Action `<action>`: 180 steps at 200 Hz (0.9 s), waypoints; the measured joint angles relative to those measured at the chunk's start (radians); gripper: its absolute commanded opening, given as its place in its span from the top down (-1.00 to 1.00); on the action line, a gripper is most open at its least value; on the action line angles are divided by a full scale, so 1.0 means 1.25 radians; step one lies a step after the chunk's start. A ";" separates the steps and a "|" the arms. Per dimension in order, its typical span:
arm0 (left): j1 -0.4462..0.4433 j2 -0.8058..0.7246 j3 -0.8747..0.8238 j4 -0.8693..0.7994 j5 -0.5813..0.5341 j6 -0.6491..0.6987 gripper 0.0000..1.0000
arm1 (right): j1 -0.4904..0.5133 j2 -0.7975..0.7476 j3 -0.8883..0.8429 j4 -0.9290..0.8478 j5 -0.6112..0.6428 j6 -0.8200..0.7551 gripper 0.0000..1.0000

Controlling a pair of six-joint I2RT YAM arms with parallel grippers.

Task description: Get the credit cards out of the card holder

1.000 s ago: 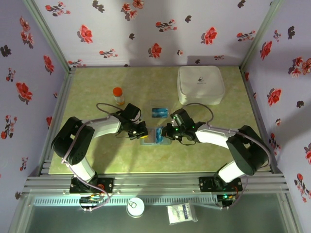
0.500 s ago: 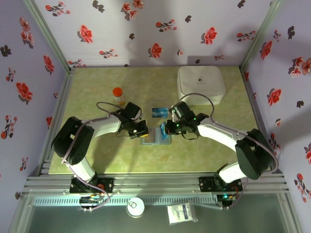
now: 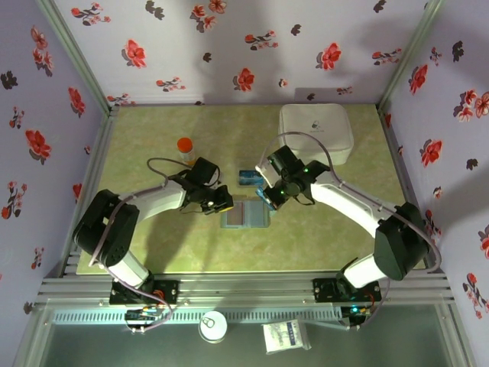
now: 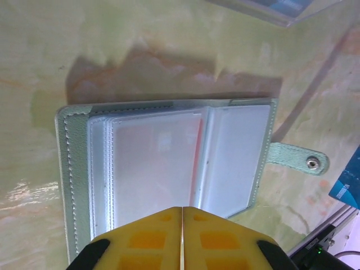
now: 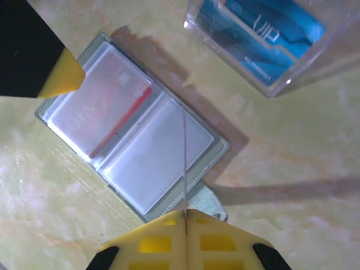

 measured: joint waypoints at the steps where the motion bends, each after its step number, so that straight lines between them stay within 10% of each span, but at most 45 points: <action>1: 0.001 -0.002 0.000 0.000 0.000 0.000 0.82 | 0.000 0.000 0.002 -0.003 0.000 -0.010 1.00; 78: 0.023 -0.119 -0.092 -0.014 -0.021 0.006 0.79 | -0.004 0.072 0.139 -0.086 0.036 -0.396 1.00; 180: 0.052 -0.289 -0.237 -0.022 -0.058 -0.041 0.74 | -0.057 0.362 0.488 -0.199 -0.041 -0.599 1.00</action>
